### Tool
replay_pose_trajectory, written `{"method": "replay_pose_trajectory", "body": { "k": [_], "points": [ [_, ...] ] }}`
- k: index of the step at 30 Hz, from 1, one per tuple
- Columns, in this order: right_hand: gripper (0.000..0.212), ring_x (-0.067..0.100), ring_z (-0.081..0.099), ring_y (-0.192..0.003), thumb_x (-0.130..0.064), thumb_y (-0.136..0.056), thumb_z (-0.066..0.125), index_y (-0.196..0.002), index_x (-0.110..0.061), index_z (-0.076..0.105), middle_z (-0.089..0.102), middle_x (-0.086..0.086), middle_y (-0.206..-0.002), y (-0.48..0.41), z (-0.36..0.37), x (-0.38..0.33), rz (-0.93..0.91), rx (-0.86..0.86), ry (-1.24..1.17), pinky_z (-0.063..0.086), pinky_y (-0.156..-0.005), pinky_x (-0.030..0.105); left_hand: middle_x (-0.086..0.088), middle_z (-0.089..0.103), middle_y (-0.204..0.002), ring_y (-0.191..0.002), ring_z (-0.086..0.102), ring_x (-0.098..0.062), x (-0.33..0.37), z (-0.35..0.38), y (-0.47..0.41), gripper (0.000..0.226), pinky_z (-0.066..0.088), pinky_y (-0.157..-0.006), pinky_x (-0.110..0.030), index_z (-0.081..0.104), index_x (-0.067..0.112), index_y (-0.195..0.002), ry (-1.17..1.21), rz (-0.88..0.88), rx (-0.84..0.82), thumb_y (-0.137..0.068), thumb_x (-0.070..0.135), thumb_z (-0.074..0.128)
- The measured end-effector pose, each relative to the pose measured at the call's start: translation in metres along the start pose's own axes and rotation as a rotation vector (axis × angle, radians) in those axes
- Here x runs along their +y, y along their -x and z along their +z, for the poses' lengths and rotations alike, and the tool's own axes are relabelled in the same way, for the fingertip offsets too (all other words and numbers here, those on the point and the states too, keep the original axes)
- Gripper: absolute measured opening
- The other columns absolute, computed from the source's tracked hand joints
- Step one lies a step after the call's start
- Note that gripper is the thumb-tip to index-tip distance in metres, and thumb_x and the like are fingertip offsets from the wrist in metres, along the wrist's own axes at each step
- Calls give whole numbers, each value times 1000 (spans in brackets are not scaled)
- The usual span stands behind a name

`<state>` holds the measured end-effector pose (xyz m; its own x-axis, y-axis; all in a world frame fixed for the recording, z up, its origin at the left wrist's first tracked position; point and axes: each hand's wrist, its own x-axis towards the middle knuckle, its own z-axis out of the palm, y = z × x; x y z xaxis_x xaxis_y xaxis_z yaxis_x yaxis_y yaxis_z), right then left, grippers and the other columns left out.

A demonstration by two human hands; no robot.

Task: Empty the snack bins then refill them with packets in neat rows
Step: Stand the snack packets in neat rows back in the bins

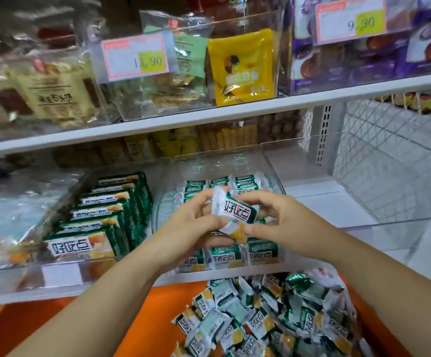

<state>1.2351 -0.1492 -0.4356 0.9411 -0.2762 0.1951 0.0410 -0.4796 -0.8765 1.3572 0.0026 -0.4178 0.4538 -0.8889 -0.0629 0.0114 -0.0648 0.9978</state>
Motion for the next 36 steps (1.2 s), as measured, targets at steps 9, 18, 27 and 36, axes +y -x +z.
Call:
{"method": "replay_pose_trajectory", "body": {
  "k": [9,18,27,36],
  "points": [
    [38,-10,59,-66,-20,-81,74,-112,-36,57,59,-15,-108,5,9,-8,11,142,107,48,-58,15,6,70,-101,-82,69,-13,3,-6,11,29,58,-77,-33,59,23,-109,-517,174,150,-85,11,70],
    [28,-5,55,-66,-17,-84,71,-101,-35,56,56,-25,-94,-50,24,-4,-3,312,246,42,-58,11,4,59,-122,-110,54,-8,-5,-101,-1,38,40,-90,-21,55,25,-127,-945,107,406,-91,35,61],
    [37,26,58,-79,-19,-93,60,-129,-18,50,65,16,-100,-192,50,34,86,213,639,41,-66,36,9,51,-111,-82,47,4,-32,-146,-30,40,34,-63,-5,54,27,-127,-782,114,350,-90,38,62],
    [38,16,55,-85,-13,-92,60,-129,-15,54,49,4,-130,-275,75,86,103,157,714,40,-63,21,13,48,-113,-91,57,-1,-46,-157,-32,40,44,-77,-19,50,36,-125,-657,160,276,-87,47,59]
  ]
}}
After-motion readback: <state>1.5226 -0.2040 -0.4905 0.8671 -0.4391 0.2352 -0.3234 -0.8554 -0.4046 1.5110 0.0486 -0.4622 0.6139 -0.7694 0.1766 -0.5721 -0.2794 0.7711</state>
